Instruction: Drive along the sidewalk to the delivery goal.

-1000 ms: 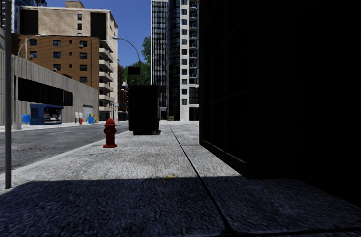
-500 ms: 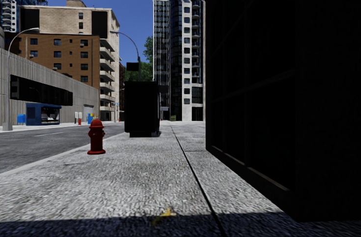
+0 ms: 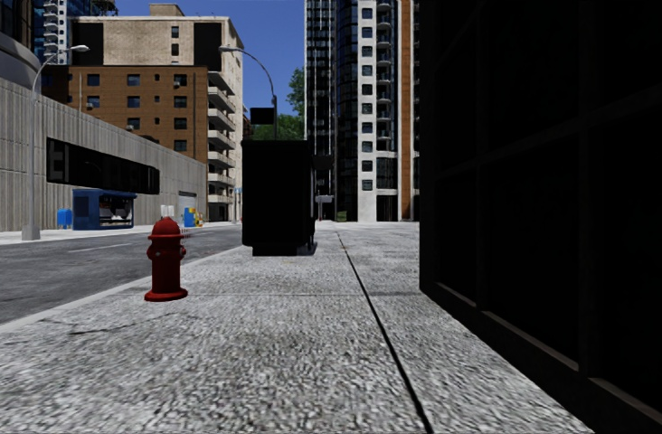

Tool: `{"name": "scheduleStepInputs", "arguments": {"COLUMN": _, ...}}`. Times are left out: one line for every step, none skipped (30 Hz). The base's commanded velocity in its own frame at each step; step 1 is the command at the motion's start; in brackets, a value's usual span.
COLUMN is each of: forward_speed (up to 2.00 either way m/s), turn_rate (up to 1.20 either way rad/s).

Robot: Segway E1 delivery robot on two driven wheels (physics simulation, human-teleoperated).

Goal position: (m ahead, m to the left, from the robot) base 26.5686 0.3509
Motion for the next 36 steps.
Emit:
{"name": "scheduleStepInputs", "arguments": {"forward_speed": 2.00, "turn_rate": 0.00}}
{"name": "scheduleStepInputs", "arguments": {"forward_speed": 2.00, "turn_rate": 0.00}}
{"name": "scheduleStepInputs", "arguments": {"forward_speed": 2.00, "turn_rate": 0.00}}
{"name": "scheduleStepInputs", "arguments": {"forward_speed": 2.00, "turn_rate": 0.00}}
{"name": "scheduleStepInputs", "arguments": {"forward_speed": 2.00, "turn_rate": 0.00}}
{"name": "scheduleStepInputs", "arguments": {"forward_speed": 2.00, "turn_rate": 0.00}}
{"name": "scheduleStepInputs", "arguments": {"forward_speed": 2.00, "turn_rate": 0.00}}
{"name": "scheduleStepInputs", "arguments": {"forward_speed": 2.00, "turn_rate": 0.00}}
{"name": "scheduleStepInputs", "arguments": {"forward_speed": 2.00, "turn_rate": 0.00}}
{"name": "scheduleStepInputs", "arguments": {"forward_speed": 2.00, "turn_rate": 0.00}}
{"name": "scheduleStepInputs", "arguments": {"forward_speed": 2.00, "turn_rate": 0.00}}
{"name": "scheduleStepInputs", "arguments": {"forward_speed": 2.00, "turn_rate": 0.00}}
{"name": "scheduleStepInputs", "arguments": {"forward_speed": 2.00, "turn_rate": 0.00}}
{"name": "scheduleStepInputs", "arguments": {"forward_speed": 2.00, "turn_rate": 0.00}}
{"name": "scheduleStepInputs", "arguments": {"forward_speed": 2.00, "turn_rate": 0.00}}
{"name": "scheduleStepInputs", "arguments": {"forward_speed": 2.00, "turn_rate": 0.00}}
{"name": "scheduleStepInputs", "arguments": {"forward_speed": 2.00, "turn_rate": 0.00}}
{"name": "scheduleStepInputs", "arguments": {"forward_speed": 2.00, "turn_rate": 0.00}}
{"name": "scheduleStepInputs", "arguments": {"forward_speed": 2.00, "turn_rate": 0.00}}
{"name": "scheduleStepInputs", "arguments": {"forward_speed": 2.00, "turn_rate": 0.00}}
{"name": "scheduleStepInputs", "arguments": {"forward_speed": 2.00, "turn_rate": 0.00}}
{"name": "scheduleStepInputs", "arguments": {"forward_speed": 2.00, "turn_rate": 0.00}}
{"name": "scheduleStepInputs", "arguments": {"forward_speed": 2.00, "turn_rate": 0.00}}
{"name": "scheduleStepInputs", "arguments": {"forward_speed": 2.00, "turn_rate": 0.00}}
{"name": "scheduleStepInputs", "arguments": {"forward_speed": 2.00, "turn_rate": 0.00}}
{"name": "scheduleStepInputs", "arguments": {"forward_speed": 2.00, "turn_rate": 0.00}}
{"name": "scheduleStepInputs", "arguments": {"forward_speed": 2.00, "turn_rate": 0.00}}
{"name": "scheduleStepInputs", "arguments": {"forward_speed": 2.00, "turn_rate": 0.00}}
{"name": "scheduleStepInputs", "arguments": {"forward_speed": 2.00, "turn_rate": 0.00}}
{"name": "scheduleStepInputs", "arguments": {"forward_speed": 2.00, "turn_rate": 0.00}}
{"name": "scheduleStepInputs", "arguments": {"forward_speed": 2.00, "turn_rate": 0.00}}
{"name": "scheduleStepInputs", "arguments": {"forward_speed": 2.00, "turn_rate": -0.06}}
{"name": "scheduleStepInputs", "arguments": {"forward_speed": 2.00, "turn_rate": -0.09}}
{"name": "scheduleStepInputs", "arguments": {"forward_speed": 2.00, "turn_rate": -0.09}}
{"name": "scheduleStepInputs", "arguments": {"forward_speed": 2.00, "turn_rate": -0.10}}
{"name": "scheduleStepInputs", "arguments": {"forward_speed": 2.00, "turn_rate": -0.10}}
